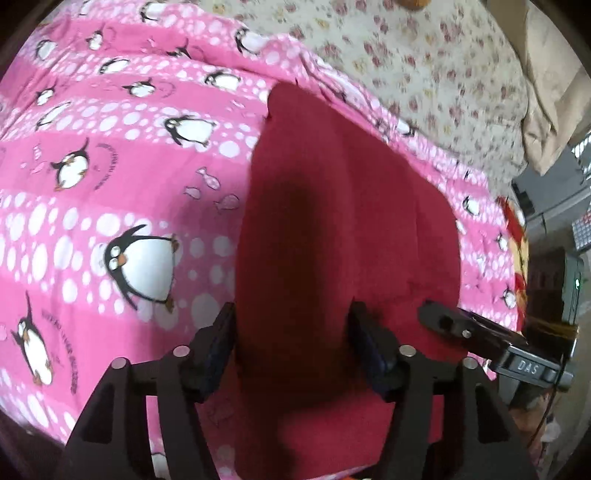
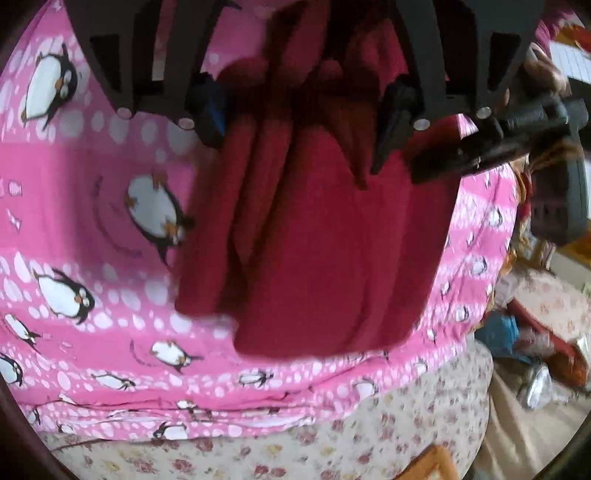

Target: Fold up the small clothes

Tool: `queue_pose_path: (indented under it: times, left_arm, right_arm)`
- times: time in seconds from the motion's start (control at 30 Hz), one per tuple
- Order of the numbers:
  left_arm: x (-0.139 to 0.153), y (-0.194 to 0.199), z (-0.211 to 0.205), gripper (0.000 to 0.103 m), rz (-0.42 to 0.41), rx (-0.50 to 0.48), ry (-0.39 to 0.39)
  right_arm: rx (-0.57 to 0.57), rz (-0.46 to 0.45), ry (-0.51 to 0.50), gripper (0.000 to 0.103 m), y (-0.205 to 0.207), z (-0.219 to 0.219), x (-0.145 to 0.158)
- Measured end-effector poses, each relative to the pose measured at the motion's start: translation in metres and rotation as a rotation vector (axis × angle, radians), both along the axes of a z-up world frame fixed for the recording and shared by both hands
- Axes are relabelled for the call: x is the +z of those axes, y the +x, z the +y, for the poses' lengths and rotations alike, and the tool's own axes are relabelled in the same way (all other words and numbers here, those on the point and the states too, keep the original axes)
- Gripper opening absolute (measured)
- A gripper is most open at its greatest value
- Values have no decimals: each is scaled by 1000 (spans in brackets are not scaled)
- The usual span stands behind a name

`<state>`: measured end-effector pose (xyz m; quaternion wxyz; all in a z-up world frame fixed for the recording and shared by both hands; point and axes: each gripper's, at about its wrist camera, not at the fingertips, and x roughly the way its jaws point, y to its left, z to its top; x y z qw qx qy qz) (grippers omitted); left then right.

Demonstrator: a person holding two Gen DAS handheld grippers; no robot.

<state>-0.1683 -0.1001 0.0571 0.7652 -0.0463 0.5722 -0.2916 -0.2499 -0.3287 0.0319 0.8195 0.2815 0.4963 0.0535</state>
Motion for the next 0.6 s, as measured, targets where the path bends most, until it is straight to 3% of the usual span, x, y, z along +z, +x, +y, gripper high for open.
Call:
queue_pose_path:
  times: [0.13,0.23,0.37,0.47,0.6]
  left_arm:
    - [14,-11,3,45,-116,21,59]
    - [17,-18,1,45,-169,16,97]
    - [18,-25,1,45,-201,35,114]
    - [18,-27,3,45,-213,50,118]
    - [18,-30,3,45,-221,56,124]
  right_arm:
    - [-23,-37,-102,69,-21,3,29]
    - [-10,-124,-193,68,-36,18,63]
    - [88,-240,-176,68,-53,40,92]
    - [169,-237,-225,63,-50,63,89]
    - [172,-166,-249,53,-43,69,64]
